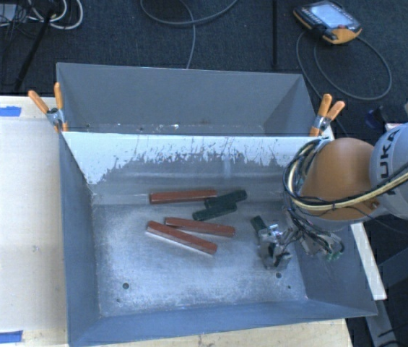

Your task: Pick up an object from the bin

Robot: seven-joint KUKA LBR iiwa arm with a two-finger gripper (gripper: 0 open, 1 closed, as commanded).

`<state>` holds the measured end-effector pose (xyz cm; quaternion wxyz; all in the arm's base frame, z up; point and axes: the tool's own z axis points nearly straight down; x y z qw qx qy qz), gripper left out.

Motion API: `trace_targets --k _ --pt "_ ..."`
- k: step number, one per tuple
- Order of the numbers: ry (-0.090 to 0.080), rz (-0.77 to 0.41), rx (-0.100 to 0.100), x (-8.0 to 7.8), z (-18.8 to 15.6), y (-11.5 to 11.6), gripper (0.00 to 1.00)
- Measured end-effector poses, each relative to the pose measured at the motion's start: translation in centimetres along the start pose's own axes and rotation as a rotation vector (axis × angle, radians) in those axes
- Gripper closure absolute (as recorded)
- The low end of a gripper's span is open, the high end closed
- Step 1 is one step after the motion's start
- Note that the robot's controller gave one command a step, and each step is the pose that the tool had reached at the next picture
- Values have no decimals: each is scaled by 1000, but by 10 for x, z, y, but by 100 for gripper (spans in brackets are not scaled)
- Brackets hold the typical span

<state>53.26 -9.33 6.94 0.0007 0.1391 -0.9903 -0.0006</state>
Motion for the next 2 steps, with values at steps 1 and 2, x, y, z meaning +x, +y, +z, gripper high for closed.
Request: trace_targets --k 1,2 --pt "0 0 0 0 0 0 0" --pt "0 1 0 0 0 0 0"
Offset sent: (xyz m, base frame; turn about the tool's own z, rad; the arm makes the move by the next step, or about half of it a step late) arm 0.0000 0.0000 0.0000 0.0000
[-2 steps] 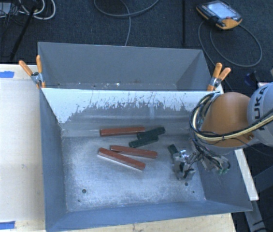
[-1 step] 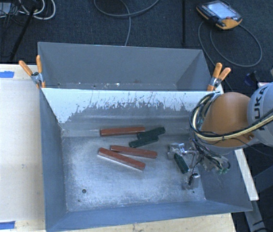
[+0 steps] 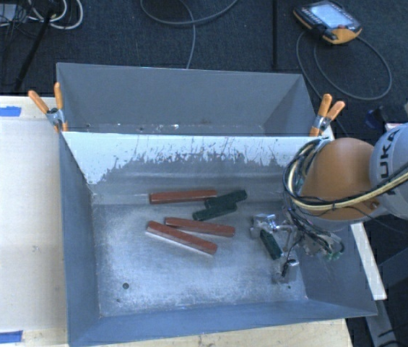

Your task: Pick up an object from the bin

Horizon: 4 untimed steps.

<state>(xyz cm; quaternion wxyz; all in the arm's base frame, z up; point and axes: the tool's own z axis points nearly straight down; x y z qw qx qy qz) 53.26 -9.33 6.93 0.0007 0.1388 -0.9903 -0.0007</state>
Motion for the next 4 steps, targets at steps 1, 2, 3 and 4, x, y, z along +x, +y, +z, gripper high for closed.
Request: trace_targets --k 1,2,3,4 --pt "-1 32 0 -1 -4 -16 0" --pt "-3 29 1 -30 -9 -23 100" --pt "-3 29 1 -30 -9 -23 100" --pt "-8 48 4 -22 -182 -13 100"
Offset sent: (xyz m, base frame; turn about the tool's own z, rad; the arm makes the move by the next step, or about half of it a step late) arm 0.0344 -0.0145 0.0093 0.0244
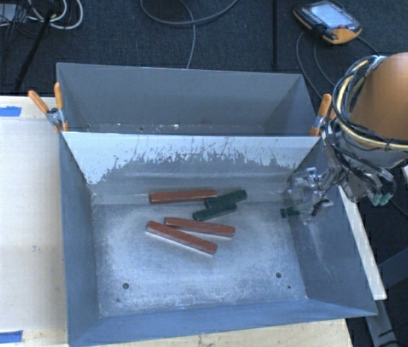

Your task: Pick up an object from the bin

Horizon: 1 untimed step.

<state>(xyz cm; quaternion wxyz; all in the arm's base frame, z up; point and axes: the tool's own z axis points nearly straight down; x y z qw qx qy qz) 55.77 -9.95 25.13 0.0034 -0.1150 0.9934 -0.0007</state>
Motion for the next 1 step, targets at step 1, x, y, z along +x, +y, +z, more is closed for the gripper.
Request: trace_targets --k 1 --pt "5 2 -3 1 3 0 100"
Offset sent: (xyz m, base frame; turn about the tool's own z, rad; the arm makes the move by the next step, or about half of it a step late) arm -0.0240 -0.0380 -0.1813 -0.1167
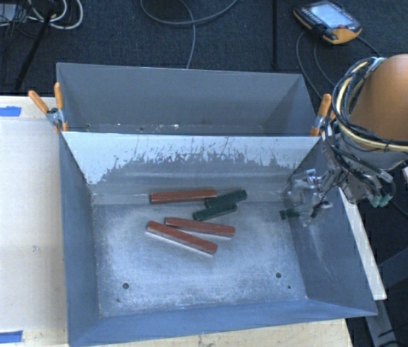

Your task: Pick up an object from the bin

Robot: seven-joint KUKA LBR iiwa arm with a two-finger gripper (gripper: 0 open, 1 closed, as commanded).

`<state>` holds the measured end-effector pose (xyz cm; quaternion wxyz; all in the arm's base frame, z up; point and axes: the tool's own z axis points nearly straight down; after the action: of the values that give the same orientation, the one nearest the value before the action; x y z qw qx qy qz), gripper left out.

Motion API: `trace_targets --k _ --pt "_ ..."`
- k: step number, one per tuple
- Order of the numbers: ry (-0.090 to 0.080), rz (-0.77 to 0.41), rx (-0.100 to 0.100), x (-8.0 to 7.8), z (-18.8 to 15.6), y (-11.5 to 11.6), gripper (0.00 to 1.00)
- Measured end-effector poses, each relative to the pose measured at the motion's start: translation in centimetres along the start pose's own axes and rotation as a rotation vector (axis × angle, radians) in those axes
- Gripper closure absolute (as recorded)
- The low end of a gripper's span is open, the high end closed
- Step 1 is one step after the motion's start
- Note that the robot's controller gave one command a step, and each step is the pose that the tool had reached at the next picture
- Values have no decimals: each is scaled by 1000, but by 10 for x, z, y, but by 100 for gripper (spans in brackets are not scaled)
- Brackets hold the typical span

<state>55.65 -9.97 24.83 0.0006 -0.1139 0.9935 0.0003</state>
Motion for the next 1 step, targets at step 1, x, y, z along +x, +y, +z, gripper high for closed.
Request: trace_targets --k 1 --pt "-4 -38 2 8 53 -9 100"
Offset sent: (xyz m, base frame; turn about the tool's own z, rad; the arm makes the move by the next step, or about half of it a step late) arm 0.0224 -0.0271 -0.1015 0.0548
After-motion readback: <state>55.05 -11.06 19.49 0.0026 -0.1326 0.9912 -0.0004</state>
